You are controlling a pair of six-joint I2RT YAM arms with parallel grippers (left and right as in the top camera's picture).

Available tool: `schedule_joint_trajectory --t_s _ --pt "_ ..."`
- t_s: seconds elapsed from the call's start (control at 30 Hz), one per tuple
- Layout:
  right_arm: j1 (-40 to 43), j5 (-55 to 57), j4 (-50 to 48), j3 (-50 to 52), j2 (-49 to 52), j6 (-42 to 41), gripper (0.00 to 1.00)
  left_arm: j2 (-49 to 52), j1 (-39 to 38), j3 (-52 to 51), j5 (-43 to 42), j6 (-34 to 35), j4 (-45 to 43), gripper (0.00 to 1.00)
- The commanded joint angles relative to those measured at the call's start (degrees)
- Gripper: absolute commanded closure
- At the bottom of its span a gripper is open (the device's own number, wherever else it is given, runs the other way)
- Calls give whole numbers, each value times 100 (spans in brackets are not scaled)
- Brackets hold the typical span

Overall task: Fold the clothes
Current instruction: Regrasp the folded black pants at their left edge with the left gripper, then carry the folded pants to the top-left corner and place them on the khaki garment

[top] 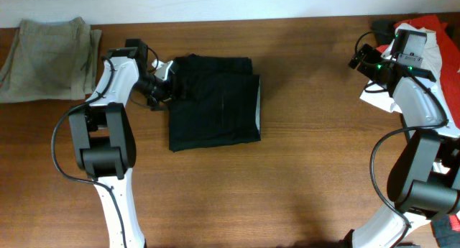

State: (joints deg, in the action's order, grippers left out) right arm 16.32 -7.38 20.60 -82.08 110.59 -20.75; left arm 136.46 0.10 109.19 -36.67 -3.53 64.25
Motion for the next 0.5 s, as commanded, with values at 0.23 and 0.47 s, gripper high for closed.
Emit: schedule_joint_trajectory --t_s 0.23,0.47 --pt "20 31 -20 -59 -72 11 1 260 90 1202 1731 522 232 99" --pt "20 31 -20 -59 -72 11 1 260 647 2824 2664 503 -614 99"
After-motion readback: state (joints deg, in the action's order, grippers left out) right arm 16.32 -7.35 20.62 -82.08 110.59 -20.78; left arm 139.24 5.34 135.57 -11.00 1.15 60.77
